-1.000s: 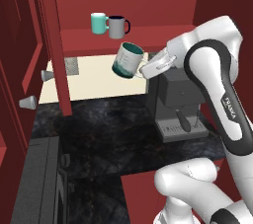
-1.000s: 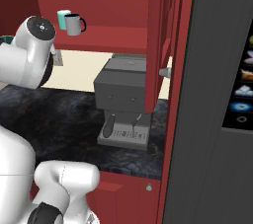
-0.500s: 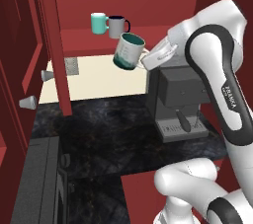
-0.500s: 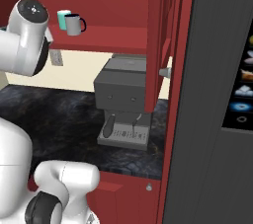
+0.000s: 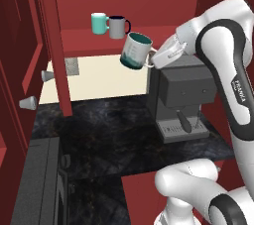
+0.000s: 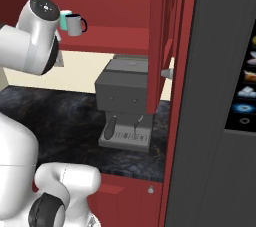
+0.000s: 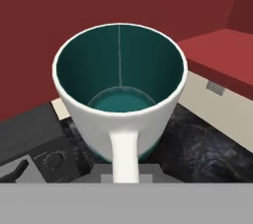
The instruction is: Pick the mug on the counter and place it in the cabinet with the handle facing the right, like the mugs already inside.
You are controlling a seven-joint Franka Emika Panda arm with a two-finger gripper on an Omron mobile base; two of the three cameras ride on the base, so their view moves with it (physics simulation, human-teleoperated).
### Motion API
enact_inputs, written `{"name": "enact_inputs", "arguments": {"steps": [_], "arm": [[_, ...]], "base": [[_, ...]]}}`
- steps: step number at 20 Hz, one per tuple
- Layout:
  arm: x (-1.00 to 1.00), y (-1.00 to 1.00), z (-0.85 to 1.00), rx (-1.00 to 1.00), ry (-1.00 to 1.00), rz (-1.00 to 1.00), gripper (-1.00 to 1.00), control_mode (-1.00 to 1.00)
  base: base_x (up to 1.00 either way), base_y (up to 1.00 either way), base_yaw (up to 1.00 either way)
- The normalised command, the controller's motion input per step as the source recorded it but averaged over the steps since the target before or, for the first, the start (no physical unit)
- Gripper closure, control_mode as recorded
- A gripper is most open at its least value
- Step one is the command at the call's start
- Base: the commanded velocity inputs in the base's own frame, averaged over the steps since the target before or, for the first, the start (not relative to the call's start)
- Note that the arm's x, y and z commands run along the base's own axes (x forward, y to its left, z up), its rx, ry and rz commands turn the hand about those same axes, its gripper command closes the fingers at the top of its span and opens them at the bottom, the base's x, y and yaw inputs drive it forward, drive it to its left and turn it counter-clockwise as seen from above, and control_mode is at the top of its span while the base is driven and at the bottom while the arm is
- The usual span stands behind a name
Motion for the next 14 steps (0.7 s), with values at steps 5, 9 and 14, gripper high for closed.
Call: {"name": "enact_inputs", "arguments": {"steps": [5, 9, 14], "arm": [[0.00, -0.02, 0.00, 0.00, -0.02, 0.00, 1.00, -1.00], [0.01, 0.00, 0.00, 0.00, -0.05, 0.00, 1.00, -1.00], [0.13, 0.00, -0.02, 0.00, 0.00, 0.00, 1.00, -1.00]], "base": [[0.00, 0.00, 0.00], [0.00, 0.00, 0.00], [0.00, 0.00, 0.00]]}}
